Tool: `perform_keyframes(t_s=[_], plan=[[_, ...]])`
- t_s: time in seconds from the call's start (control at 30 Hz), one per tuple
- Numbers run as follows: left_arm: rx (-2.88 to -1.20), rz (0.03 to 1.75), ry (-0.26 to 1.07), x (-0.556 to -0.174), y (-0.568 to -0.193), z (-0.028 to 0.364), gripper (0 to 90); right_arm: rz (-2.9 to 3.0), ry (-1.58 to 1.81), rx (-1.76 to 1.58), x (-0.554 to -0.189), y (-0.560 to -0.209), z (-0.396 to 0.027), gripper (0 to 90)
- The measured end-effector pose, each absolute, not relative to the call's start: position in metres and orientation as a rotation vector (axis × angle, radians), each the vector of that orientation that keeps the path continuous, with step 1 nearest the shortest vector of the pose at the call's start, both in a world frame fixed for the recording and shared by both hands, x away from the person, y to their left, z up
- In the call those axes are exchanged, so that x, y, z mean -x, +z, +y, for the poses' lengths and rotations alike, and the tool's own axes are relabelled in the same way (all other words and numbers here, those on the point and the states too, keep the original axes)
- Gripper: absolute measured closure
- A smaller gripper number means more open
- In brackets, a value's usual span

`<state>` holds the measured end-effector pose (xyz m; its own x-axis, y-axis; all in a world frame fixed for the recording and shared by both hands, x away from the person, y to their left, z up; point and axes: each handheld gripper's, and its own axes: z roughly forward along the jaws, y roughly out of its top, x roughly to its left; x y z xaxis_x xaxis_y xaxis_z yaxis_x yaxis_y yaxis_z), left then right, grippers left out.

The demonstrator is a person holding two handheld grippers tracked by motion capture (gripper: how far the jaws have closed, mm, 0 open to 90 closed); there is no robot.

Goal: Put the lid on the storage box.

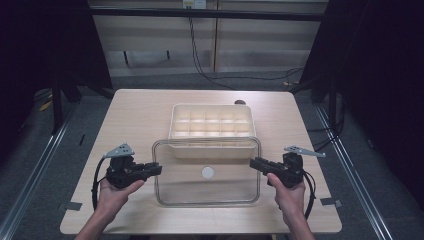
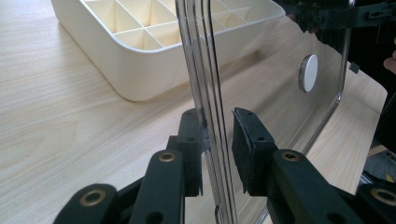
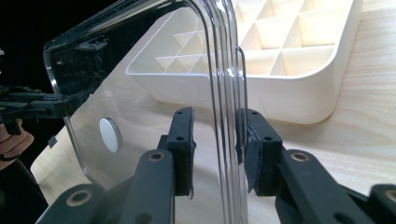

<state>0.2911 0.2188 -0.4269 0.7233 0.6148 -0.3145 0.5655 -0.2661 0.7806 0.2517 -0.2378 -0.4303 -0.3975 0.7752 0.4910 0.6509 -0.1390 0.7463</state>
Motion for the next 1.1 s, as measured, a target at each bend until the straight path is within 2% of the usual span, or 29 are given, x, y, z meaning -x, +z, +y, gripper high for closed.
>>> perform_keyframes(t_s=[1.1], plan=[[-1.874, 0.902, 0.096, -0.319, -0.399, 0.210, 73.9, 1.876, 1.658, -1.629, -0.280, -0.408, -0.247, 66.4]])
